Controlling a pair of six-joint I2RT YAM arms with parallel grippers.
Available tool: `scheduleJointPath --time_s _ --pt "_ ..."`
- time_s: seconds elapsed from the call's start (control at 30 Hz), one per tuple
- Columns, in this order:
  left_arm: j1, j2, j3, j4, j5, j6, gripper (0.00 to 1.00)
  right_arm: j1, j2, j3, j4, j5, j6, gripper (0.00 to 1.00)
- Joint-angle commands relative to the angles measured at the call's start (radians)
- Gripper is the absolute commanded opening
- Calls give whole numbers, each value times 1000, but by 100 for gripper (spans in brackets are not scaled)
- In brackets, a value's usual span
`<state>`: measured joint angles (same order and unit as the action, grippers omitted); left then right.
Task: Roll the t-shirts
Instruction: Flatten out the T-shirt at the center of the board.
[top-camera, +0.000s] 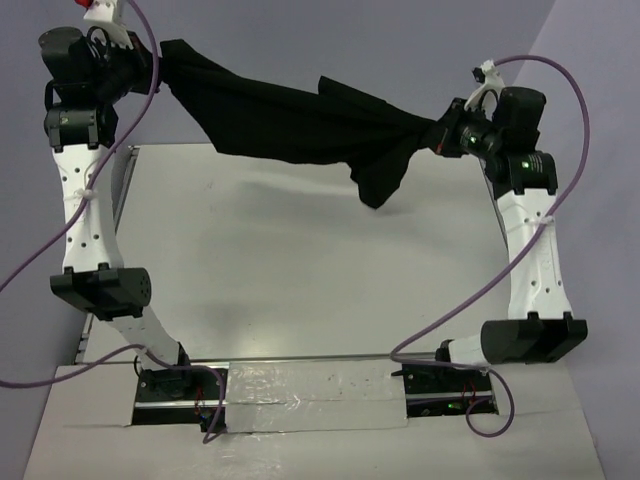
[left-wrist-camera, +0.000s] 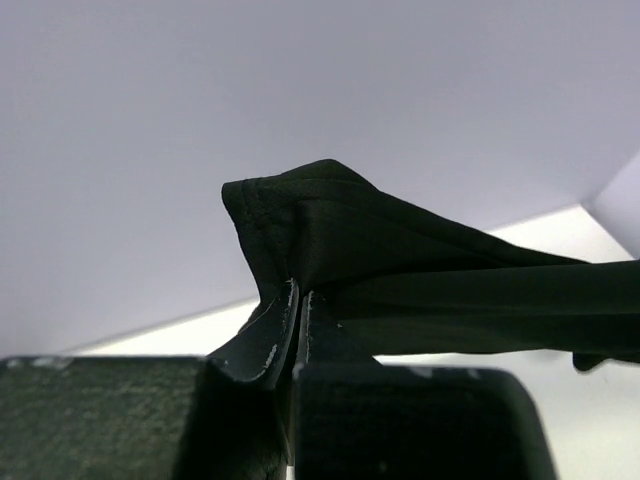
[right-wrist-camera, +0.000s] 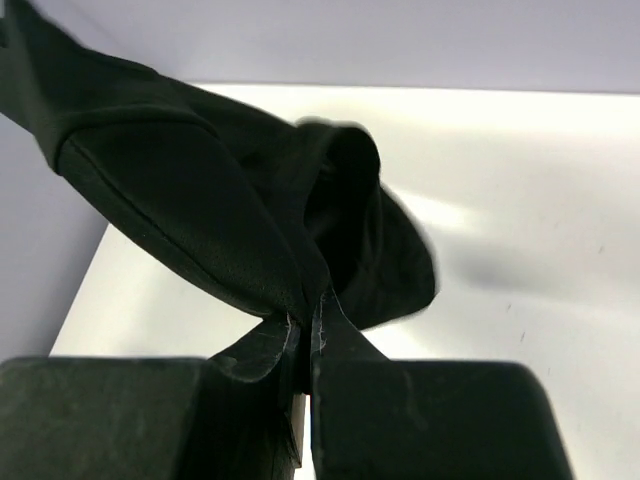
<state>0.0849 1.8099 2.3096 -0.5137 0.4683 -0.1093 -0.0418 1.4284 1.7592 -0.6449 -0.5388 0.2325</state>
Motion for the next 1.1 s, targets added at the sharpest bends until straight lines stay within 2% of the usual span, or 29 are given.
scheduleJointPath --time_s 0.0,0.1,0.2,0.27,0.37,0.5,0.6,0.63,0.67,0.73,0.77,0.8,0.83,0.87,0.93,0.97,1.0,1.03,1.07 --pt "53 -76 -68 -117 -25 66 0 -17 -136 -68 -45 -13 -56 0" --pt "65 -83 -116 -181 -5 59 0 -17 -155 -150 -65 7 -41 0" --pt "64 -69 -212 -114 -10 7 0 -13 -90 -205 14 0 17 0" --pt "62 -6 -199 -49 12 -29 0 -1 -24 -189 101 47 71 0" --pt "55 120 -83 12 15 -107 0 36 171 -14 148 115 65 0" --pt "36 241 109 87 -19 -130 0 37 420 387 117 223 68 0" --pt "33 232 70 196 -5 -148 0 37 514 534 93 232 44 0" --pt "35 218 42 220 -2 -145 0 36 511 527 112 231 27 0" --pt "33 186 16 240 13 -136 0 37 497 501 131 227 19 0" --pt "33 160 -61 248 36 -116 0 36 399 309 235 208 1 0" --pt "33 134 -87 239 50 -84 0 37 356 225 281 197 -18 4" --pt "33 115 -160 224 85 -69 0 58 264 37 330 192 -27 7" --pt "32 76 -212 218 108 -31 0 68 220 -59 414 194 -45 13" --pt "29 54 -264 207 130 -1 0 72 175 -230 447 201 -56 19" --pt "10 8 -447 144 174 80 0 82 63 -373 499 230 -62 33" --pt "-16 -42 -513 124 182 194 0 83 32 -503 507 256 -55 39" --pt "-30 -72 -661 110 188 239 0 83 3 -559 508 275 -42 47" --pt "-60 -116 -737 81 203 287 0 83 -41 -611 505 292 -20 57" --pt "-74 -135 -806 72 207 377 0 83 -61 -703 501 321 -10 60"
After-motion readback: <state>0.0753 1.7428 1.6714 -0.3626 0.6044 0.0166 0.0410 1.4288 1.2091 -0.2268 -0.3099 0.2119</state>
